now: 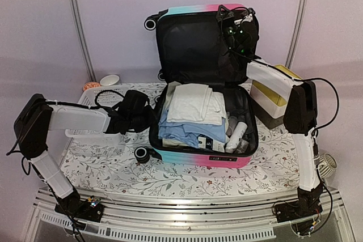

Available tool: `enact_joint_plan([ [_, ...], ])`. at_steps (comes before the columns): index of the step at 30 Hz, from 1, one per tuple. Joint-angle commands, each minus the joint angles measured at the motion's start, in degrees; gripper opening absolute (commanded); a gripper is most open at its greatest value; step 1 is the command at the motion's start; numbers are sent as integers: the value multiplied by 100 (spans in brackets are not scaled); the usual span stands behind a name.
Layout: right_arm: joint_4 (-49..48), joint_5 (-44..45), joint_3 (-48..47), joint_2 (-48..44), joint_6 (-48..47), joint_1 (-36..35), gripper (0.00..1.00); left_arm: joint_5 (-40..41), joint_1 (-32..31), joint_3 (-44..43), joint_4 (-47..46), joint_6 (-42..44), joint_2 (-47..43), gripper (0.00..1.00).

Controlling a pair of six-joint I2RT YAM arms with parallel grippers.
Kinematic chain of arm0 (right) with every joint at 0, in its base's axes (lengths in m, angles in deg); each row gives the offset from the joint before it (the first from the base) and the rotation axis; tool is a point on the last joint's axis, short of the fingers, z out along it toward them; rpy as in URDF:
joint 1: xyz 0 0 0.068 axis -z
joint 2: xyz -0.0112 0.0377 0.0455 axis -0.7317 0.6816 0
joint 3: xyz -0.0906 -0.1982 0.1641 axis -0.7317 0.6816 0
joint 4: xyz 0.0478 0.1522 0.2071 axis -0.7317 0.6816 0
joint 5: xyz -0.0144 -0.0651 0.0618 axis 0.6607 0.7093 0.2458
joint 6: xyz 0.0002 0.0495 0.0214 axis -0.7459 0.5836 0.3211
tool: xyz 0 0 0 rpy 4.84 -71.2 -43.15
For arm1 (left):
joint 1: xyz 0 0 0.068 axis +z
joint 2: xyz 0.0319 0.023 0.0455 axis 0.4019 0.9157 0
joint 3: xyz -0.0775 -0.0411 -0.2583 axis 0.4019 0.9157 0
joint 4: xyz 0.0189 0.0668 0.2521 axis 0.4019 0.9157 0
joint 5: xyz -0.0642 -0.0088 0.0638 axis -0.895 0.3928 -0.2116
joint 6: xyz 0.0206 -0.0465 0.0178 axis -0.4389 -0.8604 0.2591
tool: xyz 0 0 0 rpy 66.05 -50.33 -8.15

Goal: Open, take out, and arrange the luggage
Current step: Adjust the opened luggage at the corner of the board.

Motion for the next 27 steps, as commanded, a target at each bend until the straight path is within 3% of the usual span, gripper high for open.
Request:
enact_joint_plan([
  [1,-369,-22,-63,159,-494,299,47,893,30,-67,-599,-532,-139,0],
  [5,-651,-352,571,-345,-879,361,80,909,-10,154,-636,-565,-252,0],
  [11,-976,-418,2658,-1723,-971,366,96,958,-120,345,-697,-505,-273,0],
  [21,-513,-338,5267,-3804,-1494,361,96,899,-141,324,-658,-245,-256,0],
  [27,351,-537,6092,-4743,-1605,361,95,961,-144,338,-532,-166,-337,1],
])
